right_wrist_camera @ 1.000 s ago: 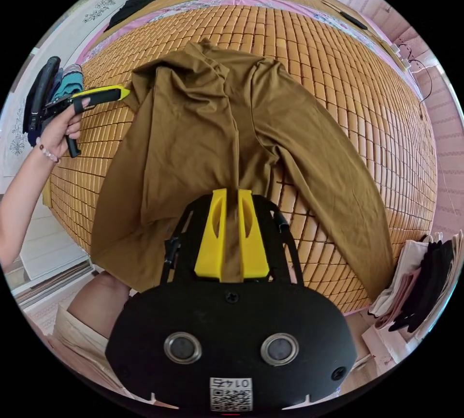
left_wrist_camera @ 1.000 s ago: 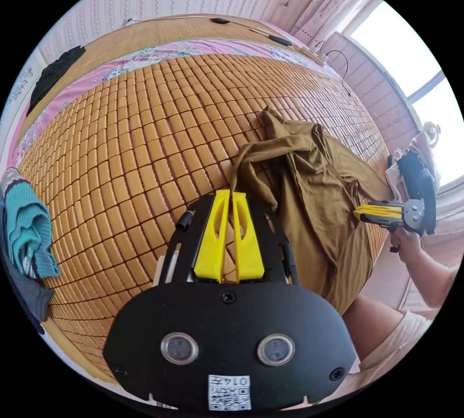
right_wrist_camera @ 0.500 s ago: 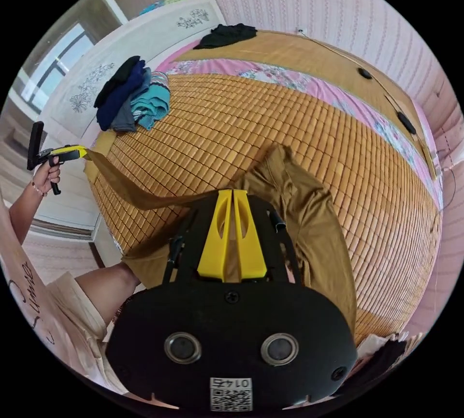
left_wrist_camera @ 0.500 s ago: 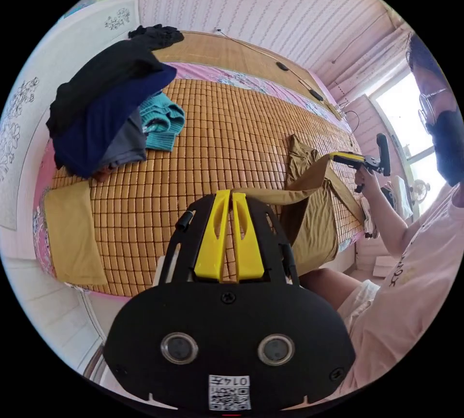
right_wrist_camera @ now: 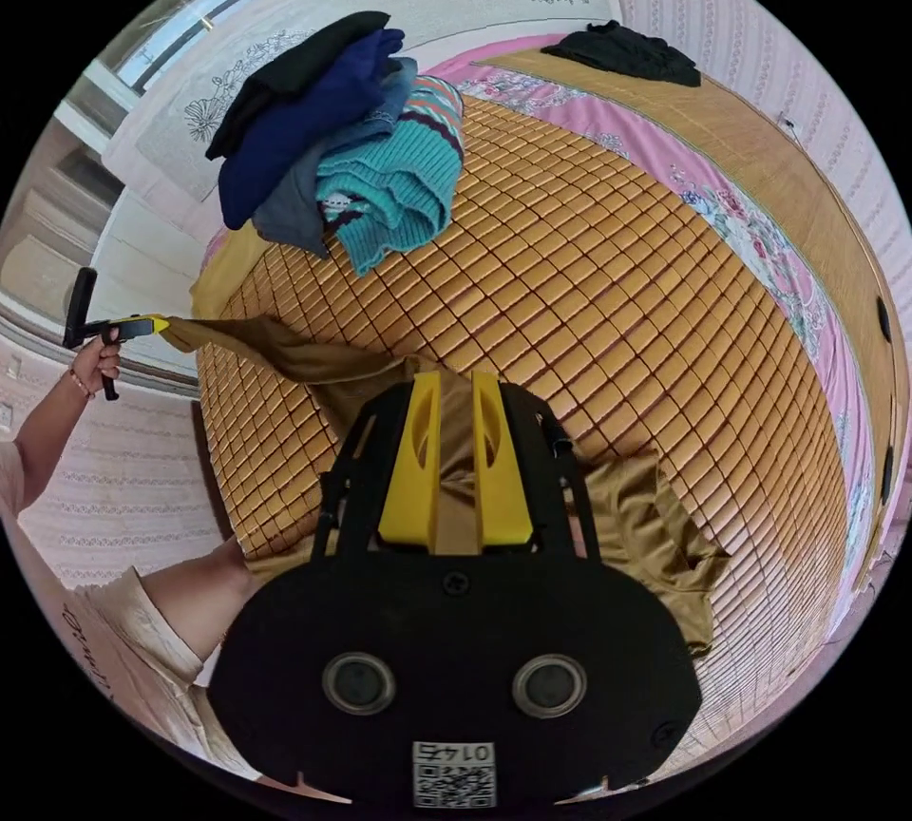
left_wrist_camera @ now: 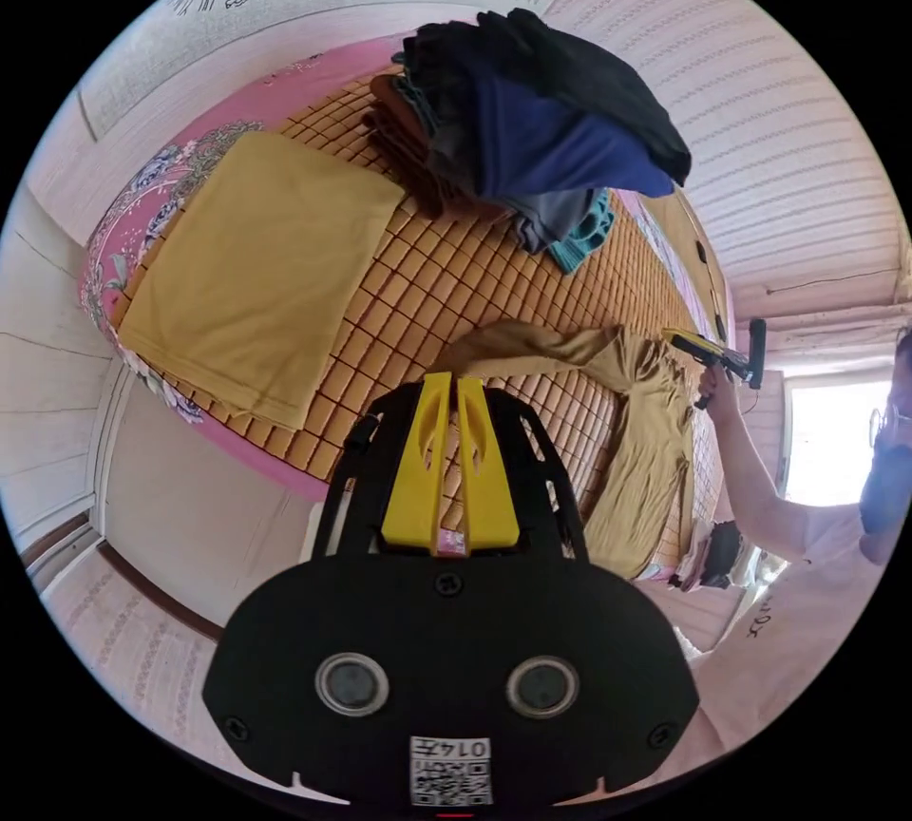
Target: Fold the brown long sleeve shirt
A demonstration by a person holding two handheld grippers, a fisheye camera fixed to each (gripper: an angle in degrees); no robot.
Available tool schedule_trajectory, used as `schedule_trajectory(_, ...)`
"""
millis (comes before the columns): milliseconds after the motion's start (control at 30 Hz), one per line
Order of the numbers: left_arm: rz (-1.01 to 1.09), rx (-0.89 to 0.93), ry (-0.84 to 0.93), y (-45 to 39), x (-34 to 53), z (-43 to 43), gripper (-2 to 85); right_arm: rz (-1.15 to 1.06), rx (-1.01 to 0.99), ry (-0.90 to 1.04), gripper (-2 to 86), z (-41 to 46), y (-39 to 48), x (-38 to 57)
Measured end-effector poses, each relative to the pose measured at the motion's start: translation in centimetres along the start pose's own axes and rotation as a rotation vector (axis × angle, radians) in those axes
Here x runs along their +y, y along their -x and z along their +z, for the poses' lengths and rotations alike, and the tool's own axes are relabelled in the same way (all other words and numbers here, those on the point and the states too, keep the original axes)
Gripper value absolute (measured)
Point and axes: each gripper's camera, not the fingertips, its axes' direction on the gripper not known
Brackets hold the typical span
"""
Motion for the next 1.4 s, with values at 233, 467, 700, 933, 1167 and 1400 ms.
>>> schedule_trajectory(233, 0.107, 0.144, 0.062, 0.1, -0.1, -4.5, -1.0, -0.029, 0.154, 0.147, 3.5, 7.2, 0.3, 0.2)
schedule_trajectory(467, 0.147, 0.23, 0.12, 1.0, -2.0, -10.6, -1.0, -0.068, 0.191, 0.155, -0.7, 9.4, 0.4, -1.8)
schedule_trajectory(700, -0.09, 0.126, 0.063, 7.7, -6.3, -7.5, -0.3, -0.084, 0.192, 0.162, -0.6, 11.3, -0.3, -3.4)
schedule_trajectory(933, -0.157, -0.106, -0.019, 8.1, -3.8, -9.1, 1.8, -0.146, 0.195, 0.122, 1.3, 11.4, 1.1, -3.4)
schedule_trajectory(1167, -0.063, -0.088, 0.003, 4.8, -5.2, -5.7, 5.5, -0.226, 0.146, 0.118, 3.3, 13.3, 4.1, -4.7)
schedule_trajectory(1400, 0.022, -0.215, 0.033, 3.5, -6.9, -2.3, 1.8, -0.224, 0.165, 0.117, 0.0, 14.7, 4.5, -5.1)
